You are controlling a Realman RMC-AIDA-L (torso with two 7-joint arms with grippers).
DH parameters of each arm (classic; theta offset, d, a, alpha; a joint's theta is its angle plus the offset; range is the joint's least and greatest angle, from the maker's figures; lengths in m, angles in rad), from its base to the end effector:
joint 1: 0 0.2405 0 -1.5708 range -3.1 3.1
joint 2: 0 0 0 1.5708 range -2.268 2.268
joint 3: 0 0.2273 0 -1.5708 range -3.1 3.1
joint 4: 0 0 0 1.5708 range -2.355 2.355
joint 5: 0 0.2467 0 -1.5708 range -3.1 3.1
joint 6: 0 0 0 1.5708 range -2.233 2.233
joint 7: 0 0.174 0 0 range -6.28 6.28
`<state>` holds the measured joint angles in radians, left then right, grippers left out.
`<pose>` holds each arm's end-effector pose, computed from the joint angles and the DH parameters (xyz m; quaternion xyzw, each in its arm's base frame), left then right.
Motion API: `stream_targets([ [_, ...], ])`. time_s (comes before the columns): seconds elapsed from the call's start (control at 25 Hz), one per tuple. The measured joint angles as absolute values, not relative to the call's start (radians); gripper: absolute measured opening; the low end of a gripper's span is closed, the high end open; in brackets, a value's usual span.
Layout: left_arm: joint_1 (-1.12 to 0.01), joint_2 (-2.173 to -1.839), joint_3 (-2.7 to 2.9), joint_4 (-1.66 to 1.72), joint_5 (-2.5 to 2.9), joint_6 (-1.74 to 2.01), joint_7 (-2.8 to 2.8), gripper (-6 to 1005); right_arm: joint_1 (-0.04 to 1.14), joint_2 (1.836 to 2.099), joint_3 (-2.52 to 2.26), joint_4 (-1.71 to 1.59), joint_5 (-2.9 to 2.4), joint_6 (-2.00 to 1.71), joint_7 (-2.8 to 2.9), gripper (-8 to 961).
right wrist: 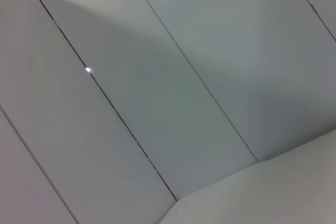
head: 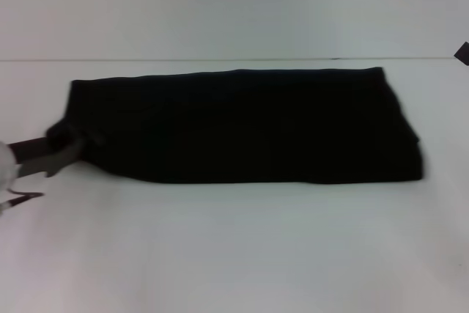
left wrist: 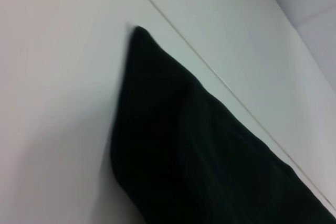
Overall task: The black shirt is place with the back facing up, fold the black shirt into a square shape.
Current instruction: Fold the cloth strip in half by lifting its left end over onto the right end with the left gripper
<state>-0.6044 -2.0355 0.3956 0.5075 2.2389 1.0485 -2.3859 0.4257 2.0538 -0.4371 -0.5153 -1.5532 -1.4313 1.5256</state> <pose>-0.3459 0.4093 0.0132 -0.5998 -0.7121 -0.2678 0.2478 0.3053 0.3731 0.0708 -0.7243 0.3918 0.4730 0.3133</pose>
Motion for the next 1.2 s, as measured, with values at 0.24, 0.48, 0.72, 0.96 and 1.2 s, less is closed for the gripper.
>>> stream_targets([
  [0.24, -0.556, -2.022, 0.354, 0.588, 2.251, 1.040, -2.437, 111, 0.428, 2.048, -0.437, -0.515, -1.555, -1.417, 1.527, 698],
  [0.48, -0.564, -2.011, 0.340, 0.631, 2.323, 1.012, -2.490, 112, 0.417, 2.046, -0.439, -0.515, -1.556, -1.401, 1.521, 697],
  [0.72, -0.621, -2.016, 0.380, 0.642, 2.312, 1.072, -2.484, 111, 0.399, 2.045, -0.446, -0.517, -1.558, -1.363, 1.504, 697],
  [0.96, -0.727, -2.041, 0.430, 0.698, 2.298, 1.172, -2.492, 111, 0.394, 2.052, -0.438, -0.516, -1.560, -1.340, 1.464, 698],
  [1.2, -0.881, -2.118, 0.590, 0.741, 2.296, 1.198, -2.498, 112, 0.398, 2.058, -0.438, -0.515, -1.560, -1.321, 1.463, 698],
])
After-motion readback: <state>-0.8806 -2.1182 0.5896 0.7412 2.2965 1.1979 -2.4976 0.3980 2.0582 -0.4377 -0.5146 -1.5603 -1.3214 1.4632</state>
